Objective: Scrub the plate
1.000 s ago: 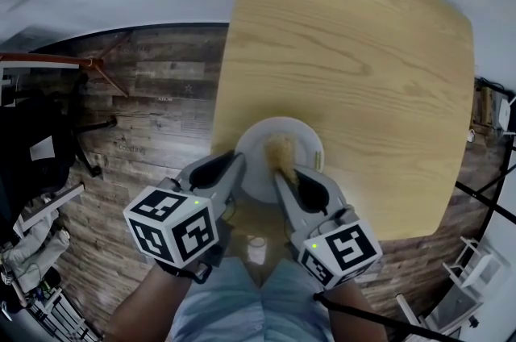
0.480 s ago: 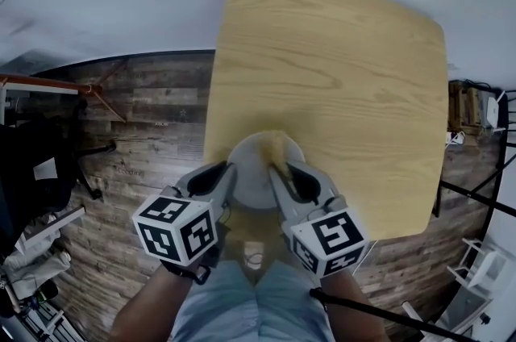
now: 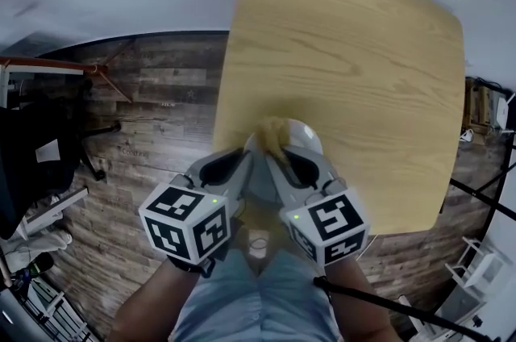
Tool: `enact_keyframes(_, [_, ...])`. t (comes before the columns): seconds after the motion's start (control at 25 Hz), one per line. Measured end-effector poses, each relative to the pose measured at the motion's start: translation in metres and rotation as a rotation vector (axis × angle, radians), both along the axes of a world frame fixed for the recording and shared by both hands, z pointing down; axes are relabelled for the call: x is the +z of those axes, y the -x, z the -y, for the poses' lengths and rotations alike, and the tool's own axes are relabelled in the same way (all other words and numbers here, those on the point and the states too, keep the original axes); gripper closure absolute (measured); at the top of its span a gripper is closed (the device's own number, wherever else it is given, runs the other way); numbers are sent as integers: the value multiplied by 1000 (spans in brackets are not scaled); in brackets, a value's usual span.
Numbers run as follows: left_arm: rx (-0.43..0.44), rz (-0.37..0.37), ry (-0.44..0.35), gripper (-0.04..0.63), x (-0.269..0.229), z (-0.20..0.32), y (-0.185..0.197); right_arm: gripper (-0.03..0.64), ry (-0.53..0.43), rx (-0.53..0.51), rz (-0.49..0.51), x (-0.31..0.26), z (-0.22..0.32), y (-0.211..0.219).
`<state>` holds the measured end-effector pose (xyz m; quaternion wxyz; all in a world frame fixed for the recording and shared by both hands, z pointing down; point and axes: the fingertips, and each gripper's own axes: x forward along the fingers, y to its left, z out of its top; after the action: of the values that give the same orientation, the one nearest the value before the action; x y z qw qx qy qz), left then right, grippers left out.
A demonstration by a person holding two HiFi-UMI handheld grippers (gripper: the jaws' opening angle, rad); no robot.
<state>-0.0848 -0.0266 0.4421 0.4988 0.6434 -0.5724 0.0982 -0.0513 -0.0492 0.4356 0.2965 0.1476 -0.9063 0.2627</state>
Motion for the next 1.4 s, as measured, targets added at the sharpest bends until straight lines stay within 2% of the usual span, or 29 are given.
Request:
enact_keyframes(0.8, [-35,-6,-2,538,6,-3,1,575,95,-34,35,7,-57,-14])
enact_keyframes(1.08, [-21,30,-12,537,5,-1,1,575,130,-46,56,6,-78,-21])
enact_keyframes(1.4, [-4,64,-39,537,-1,12,2,575,174,-119,87,-12,-115,-21])
